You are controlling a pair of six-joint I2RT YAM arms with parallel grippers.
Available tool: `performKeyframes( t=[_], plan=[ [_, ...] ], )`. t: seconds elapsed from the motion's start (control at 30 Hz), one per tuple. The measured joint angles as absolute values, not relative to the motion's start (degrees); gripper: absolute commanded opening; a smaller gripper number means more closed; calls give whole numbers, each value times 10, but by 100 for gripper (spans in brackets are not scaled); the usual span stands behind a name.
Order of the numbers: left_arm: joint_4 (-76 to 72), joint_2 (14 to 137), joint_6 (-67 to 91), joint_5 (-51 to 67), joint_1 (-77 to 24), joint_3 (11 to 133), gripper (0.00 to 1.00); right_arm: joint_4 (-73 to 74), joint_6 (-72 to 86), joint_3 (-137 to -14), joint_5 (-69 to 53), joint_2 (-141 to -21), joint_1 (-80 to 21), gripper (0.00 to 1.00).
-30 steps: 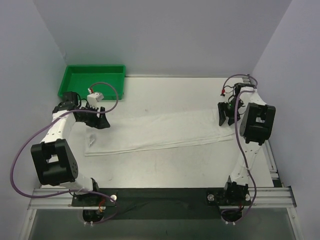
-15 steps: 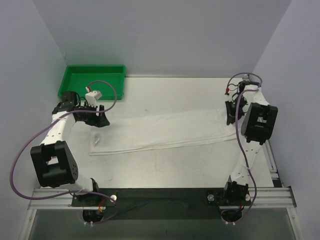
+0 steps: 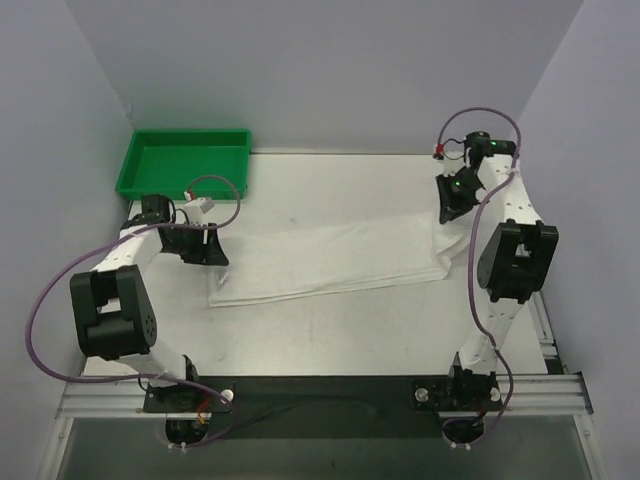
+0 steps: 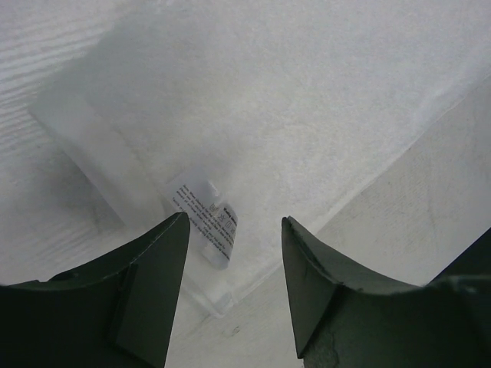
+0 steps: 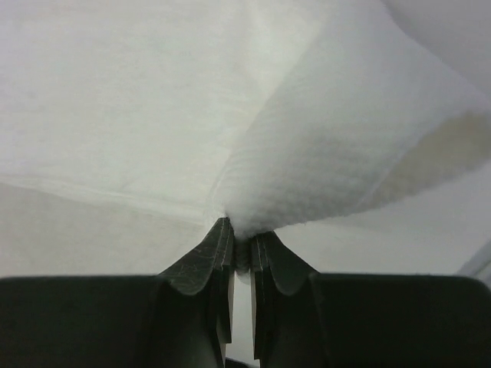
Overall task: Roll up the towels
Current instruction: Fold the towel
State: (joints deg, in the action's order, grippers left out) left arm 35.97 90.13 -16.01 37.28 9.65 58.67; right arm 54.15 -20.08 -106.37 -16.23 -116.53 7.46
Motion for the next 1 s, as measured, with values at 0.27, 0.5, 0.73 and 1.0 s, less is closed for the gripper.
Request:
performKeyframes(
  t=[0.27,0.5,0.73,1.0],
  plan=[
    [348,969,-133,362,84,583,53,544,-127,-1061,-263,-1155,-77,0],
    [345,990,-125,360,84,583,53,521,-41,-1084,-282,-1221,-172,0],
    [340,990,-126,358,84,583,53,501,20,-1084,-291,-1255,-230,0],
    [339,992,-127,341,81,583,49,498,54,-1084,-321,-1255,-253,0]
  ],
)
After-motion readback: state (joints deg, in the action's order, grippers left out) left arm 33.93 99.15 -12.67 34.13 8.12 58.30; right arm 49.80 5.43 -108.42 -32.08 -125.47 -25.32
